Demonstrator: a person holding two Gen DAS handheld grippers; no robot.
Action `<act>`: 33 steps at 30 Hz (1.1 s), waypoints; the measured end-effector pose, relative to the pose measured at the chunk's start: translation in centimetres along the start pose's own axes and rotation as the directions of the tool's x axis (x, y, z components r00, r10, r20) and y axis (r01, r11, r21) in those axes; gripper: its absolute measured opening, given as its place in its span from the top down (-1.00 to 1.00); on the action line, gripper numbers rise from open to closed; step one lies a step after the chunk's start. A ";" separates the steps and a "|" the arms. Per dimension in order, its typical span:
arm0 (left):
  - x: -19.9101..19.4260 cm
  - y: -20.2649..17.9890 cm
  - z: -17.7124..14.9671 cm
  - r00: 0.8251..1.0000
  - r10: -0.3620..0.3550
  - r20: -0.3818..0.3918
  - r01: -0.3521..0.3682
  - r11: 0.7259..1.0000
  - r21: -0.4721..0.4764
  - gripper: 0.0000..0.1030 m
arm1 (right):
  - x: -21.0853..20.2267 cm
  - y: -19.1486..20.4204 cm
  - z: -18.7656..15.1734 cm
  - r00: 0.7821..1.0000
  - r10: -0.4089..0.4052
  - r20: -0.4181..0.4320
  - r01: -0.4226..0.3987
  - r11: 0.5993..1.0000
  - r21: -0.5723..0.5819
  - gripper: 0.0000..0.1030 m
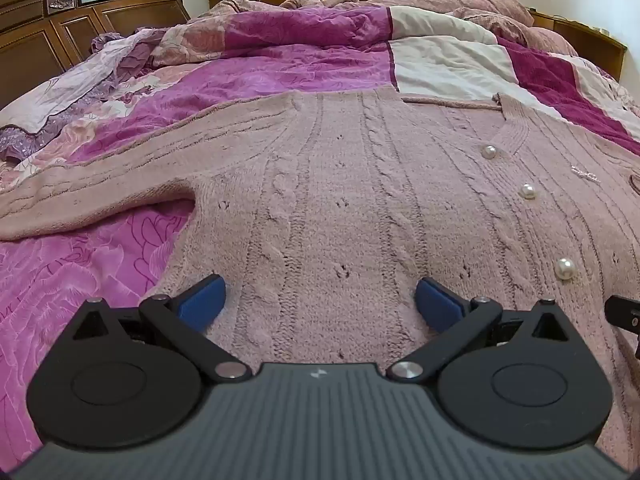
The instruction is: Fold small clothes
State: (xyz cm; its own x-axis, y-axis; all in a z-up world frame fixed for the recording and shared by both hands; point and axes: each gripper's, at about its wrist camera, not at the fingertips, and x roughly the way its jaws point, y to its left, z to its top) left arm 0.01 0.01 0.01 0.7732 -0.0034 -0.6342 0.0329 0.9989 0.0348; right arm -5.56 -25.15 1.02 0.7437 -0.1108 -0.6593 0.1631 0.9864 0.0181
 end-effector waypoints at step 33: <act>0.0 0.0 0.0 1.000 0.005 0.005 -0.005 1.000 0.006 -1.00 | -0.1 0.3 0.0 1.000 -0.001 0.005 0.001 1.000 -0.001 -1.00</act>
State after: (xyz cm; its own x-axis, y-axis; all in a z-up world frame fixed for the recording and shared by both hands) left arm 0.00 0.00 0.00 0.7767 0.0017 -0.6299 0.0327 0.9985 0.0430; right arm -5.60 -24.80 1.10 0.7465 -0.1128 -0.6557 0.1632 0.9865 0.0161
